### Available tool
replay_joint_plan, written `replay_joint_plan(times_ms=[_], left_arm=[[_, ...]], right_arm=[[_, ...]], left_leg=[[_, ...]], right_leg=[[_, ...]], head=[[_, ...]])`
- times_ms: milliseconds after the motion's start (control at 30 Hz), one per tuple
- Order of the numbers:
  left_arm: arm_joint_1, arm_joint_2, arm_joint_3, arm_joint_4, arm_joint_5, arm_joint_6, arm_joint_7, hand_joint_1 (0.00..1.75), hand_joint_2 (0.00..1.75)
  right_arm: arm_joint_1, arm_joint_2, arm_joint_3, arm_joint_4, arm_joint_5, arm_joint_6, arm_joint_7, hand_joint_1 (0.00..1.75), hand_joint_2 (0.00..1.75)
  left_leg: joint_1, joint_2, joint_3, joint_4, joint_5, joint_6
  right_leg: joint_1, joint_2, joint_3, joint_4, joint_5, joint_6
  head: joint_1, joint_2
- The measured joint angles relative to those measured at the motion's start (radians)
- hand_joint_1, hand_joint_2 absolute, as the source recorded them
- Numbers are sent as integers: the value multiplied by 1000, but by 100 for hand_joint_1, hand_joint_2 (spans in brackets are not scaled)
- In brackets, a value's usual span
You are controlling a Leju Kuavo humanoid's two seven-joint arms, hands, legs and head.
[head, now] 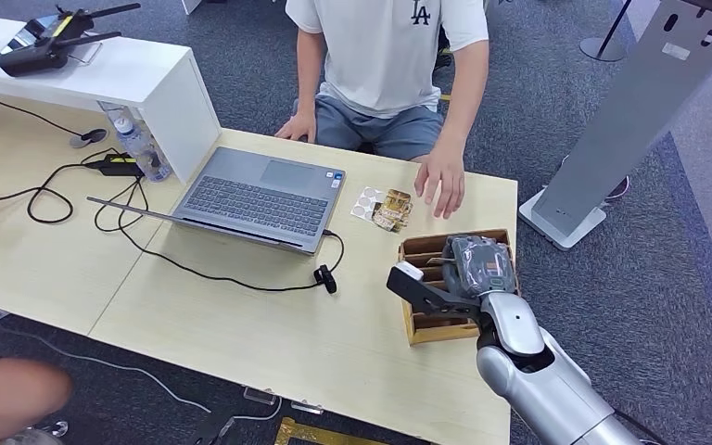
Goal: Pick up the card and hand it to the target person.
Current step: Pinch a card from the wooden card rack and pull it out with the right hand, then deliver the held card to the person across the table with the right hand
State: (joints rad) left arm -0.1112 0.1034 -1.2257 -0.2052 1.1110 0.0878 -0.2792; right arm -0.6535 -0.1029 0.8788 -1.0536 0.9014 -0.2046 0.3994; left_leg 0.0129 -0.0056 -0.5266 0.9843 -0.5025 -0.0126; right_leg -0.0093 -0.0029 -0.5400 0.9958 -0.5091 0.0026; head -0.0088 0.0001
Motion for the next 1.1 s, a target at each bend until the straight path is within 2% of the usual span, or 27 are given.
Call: replay_joint_plan(times_ms=[233,500,700,1100], left_arm=[[1,0,0,0,17,7,5,0,0],[4,0,0,0,31,13,8,0,0],[4,0,0,0,32,12,8,0,0],[1,-5,0,0,8,1,5,0,0]], right_arm=[[2,-22,-22,-110,-31,25,65,145,175],[41,-67,-79,-355,-32,-29,82,145,175],[86,-73,-101,-438,-9,-108,20,145,175],[126,-46,-119,-376,70,-447,-200,145,175]], left_leg=[[0,0,0,0,0,0],[0,1,0,0,0,0],[0,1,0,0,0,0],[0,0,0,0,0,0]], right_leg=[[0,0,0,0,0,0],[0,0,0,0,0,0],[0,1,0,0,0,0],[0,0,0,0,0,0]], head=[[0,0],[0,0],[0,0],[0,0]])
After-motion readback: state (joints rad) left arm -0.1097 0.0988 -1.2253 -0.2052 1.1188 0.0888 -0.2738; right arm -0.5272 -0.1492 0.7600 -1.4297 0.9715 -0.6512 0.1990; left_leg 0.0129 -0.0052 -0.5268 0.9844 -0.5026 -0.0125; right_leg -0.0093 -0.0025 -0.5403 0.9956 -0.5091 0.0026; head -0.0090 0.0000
